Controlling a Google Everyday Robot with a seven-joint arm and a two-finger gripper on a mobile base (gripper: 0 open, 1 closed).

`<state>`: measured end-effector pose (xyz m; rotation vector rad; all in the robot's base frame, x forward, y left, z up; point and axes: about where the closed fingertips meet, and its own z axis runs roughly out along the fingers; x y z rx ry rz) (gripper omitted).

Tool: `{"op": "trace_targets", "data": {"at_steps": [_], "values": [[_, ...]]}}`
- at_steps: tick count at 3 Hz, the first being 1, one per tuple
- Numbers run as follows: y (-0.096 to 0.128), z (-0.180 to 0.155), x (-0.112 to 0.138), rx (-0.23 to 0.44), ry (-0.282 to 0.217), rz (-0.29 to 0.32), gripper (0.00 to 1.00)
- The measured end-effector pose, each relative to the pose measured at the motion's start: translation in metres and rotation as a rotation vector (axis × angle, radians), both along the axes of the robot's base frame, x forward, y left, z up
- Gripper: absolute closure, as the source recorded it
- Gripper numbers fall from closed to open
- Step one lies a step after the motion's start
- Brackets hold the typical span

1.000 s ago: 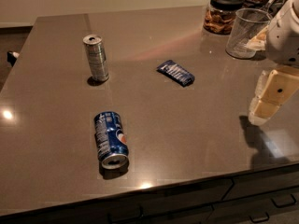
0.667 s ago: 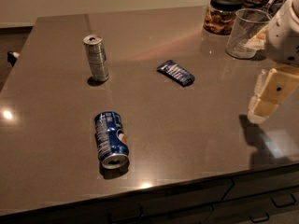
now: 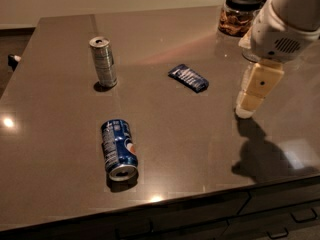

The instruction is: Move rxbar blueberry near pepsi can

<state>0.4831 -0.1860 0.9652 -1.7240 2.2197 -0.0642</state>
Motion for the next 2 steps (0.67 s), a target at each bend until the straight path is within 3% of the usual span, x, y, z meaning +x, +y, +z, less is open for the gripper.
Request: {"op": "trace_targets", "data": {"at_steps": [1, 2], "values": [[0.025, -0.016, 0.035, 0.0, -0.008, -0.042, 0.0], [0.052, -0.038, 0.088, 0.033, 0.018, -0.153, 0.0]]}}
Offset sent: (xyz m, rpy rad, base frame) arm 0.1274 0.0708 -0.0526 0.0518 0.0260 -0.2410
